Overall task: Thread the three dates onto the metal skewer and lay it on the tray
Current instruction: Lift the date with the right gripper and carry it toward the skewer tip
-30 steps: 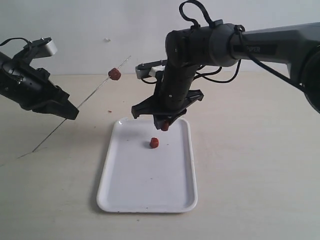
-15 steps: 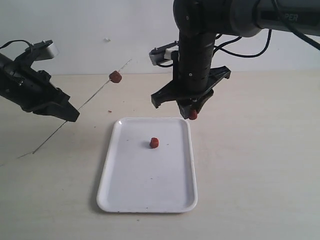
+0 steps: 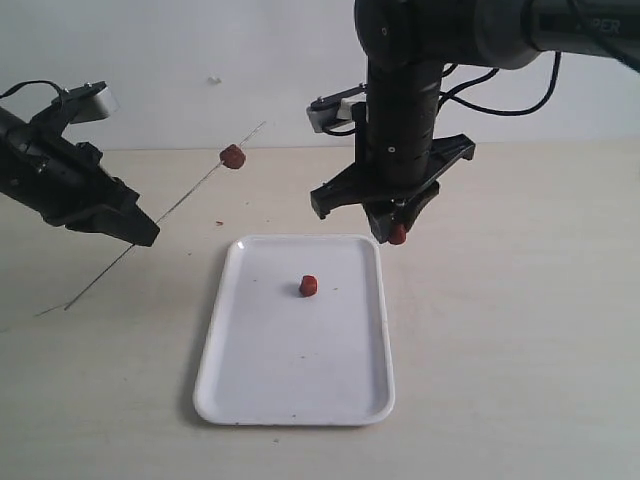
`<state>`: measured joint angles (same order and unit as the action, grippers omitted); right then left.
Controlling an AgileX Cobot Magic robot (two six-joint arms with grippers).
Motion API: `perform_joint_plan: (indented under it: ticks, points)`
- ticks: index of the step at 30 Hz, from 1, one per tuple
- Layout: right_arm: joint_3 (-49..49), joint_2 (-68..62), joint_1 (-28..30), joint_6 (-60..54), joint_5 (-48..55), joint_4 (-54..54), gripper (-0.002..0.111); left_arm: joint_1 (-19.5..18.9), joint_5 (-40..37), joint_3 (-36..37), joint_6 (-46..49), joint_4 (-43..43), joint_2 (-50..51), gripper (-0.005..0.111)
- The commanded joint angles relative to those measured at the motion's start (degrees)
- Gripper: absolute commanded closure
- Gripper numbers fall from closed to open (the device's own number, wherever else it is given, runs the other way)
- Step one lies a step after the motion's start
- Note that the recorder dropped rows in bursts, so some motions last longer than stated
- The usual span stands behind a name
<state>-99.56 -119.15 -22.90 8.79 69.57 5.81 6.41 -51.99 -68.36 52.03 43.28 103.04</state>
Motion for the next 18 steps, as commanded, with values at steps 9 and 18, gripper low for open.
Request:
perform_joint_plan:
  ticks: [9, 18]
  points:
    - [17.35, 17.00, 12.65, -12.31, -7.64, -18.62, 0.079, -0.15, -3.86, -0.15, 4.71, 0.61, 0.00, 0.107]
    - [30.21, 22.73, 27.74, -33.68, -9.84, -44.22, 0.079, -0.15, -8.66, -0.15, 6.87, -3.98, -0.13, 0.107]
